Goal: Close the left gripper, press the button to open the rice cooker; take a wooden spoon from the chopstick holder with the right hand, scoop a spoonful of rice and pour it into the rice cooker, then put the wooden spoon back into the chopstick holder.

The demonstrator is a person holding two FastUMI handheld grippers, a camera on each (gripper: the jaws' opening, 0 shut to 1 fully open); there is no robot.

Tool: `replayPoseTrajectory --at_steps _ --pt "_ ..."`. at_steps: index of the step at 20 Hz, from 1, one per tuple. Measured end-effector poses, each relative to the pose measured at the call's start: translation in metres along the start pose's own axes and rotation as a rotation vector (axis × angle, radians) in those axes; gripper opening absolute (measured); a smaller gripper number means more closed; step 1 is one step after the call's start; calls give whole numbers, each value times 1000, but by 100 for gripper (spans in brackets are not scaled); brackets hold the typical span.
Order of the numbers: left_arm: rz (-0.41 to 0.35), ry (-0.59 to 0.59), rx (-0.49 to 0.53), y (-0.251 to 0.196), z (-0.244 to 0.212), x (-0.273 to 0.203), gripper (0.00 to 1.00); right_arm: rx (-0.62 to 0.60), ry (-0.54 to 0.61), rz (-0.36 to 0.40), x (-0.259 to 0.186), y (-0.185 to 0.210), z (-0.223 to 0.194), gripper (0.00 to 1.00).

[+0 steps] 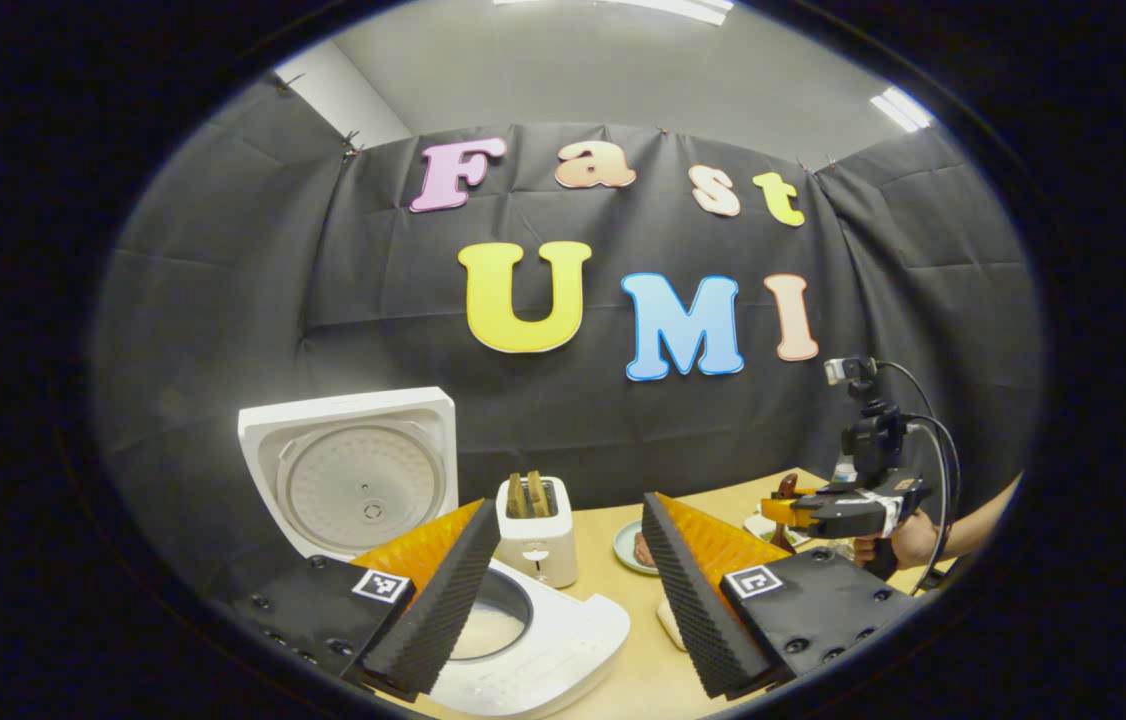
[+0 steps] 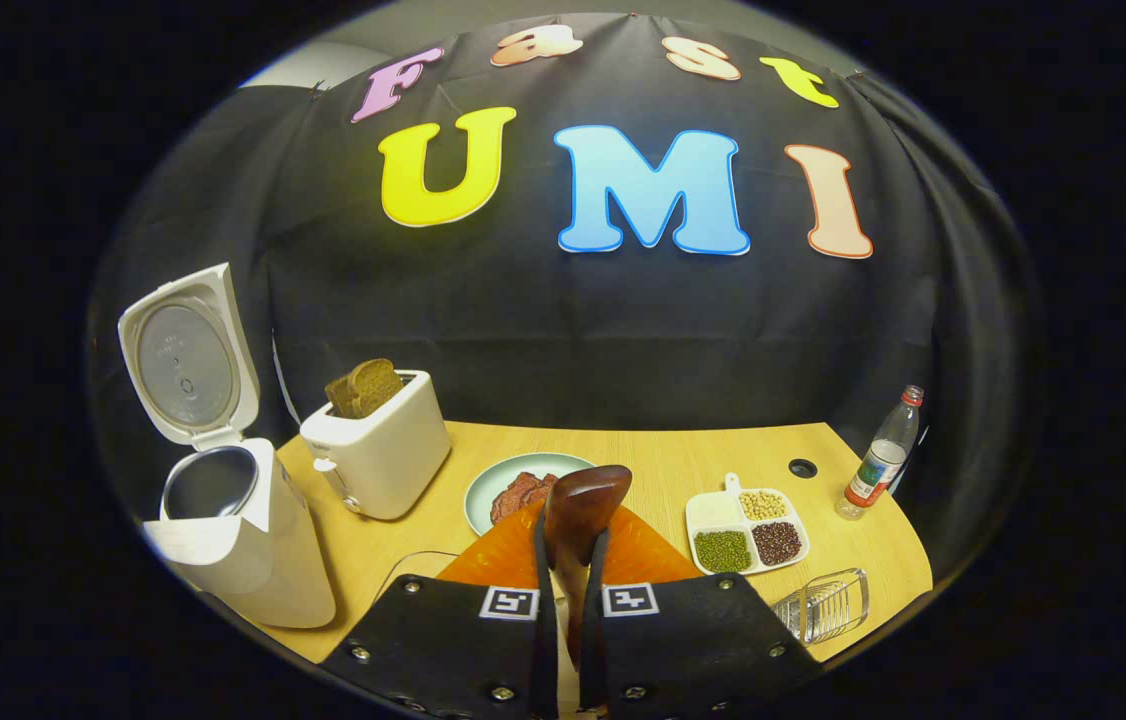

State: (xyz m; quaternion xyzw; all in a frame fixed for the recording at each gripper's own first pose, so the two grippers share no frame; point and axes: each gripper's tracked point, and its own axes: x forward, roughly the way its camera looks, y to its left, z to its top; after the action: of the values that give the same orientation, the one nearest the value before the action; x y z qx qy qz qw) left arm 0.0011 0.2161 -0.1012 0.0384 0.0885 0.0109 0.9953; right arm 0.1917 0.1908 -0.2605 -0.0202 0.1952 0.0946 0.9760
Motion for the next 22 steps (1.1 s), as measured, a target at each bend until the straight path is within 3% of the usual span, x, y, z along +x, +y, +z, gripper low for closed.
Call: replayPoseTrajectory --at_steps 5,8,14,15,19,22 --pt "39 28 -3 23 -8 -2 99 -55 20 -50 27 19 -34 9" --pt "51 52 -4 31 -17 -3 99 -53 26 -1 34 46 -43 9" --pt "74 58 2 37 -18 -6 100 266 101 152 29 85 -50 9" --pt "77 59 2 37 -18 -5 96 326 110 167 27 83 -49 9" --pt "74 62 1 30 -19 -3 98 579 144 215 22 66 -49 9" --pt "66 51 16 23 -11 -3 99 648 110 199 13 40 -37 9"
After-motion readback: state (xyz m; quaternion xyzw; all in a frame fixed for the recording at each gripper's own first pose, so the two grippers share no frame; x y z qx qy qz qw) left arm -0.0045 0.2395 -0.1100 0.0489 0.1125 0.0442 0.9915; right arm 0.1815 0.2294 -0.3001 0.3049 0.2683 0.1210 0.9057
